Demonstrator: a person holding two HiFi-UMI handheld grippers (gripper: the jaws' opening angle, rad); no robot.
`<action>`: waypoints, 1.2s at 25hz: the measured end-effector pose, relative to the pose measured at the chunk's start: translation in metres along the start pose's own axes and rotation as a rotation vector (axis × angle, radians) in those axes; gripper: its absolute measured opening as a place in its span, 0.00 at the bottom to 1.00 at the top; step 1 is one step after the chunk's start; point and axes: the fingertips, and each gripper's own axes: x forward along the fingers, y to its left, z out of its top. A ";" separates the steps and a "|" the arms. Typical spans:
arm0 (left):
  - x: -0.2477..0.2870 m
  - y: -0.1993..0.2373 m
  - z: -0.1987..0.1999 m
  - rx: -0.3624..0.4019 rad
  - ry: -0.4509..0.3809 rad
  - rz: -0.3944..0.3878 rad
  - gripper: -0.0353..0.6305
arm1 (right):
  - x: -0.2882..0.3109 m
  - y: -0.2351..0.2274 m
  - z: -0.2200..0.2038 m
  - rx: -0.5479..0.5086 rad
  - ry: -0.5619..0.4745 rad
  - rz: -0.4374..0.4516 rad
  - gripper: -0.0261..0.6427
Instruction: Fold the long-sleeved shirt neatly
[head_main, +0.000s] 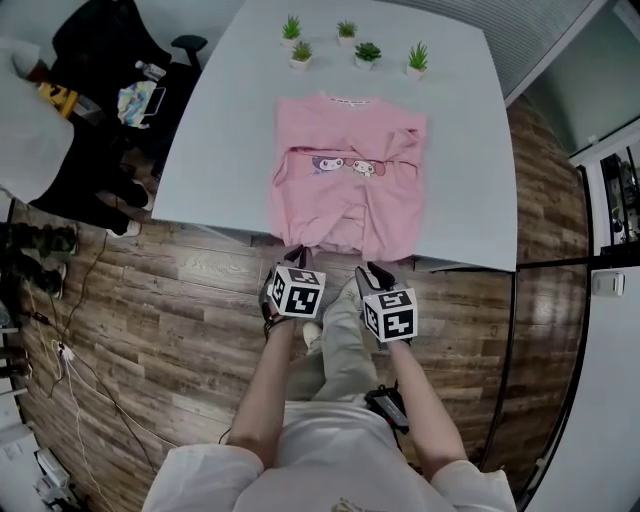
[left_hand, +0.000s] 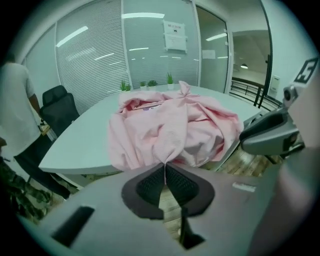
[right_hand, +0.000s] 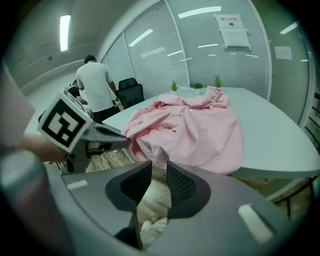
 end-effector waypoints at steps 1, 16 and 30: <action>-0.006 0.002 -0.002 -0.024 -0.004 -0.016 0.08 | 0.006 -0.001 -0.005 0.000 0.019 -0.010 0.20; -0.042 0.014 0.027 -0.110 -0.081 -0.061 0.08 | 0.031 -0.042 -0.008 0.065 0.052 -0.231 0.28; -0.052 0.032 0.031 -0.104 -0.077 -0.061 0.08 | 0.018 -0.035 -0.006 0.090 0.080 -0.146 0.07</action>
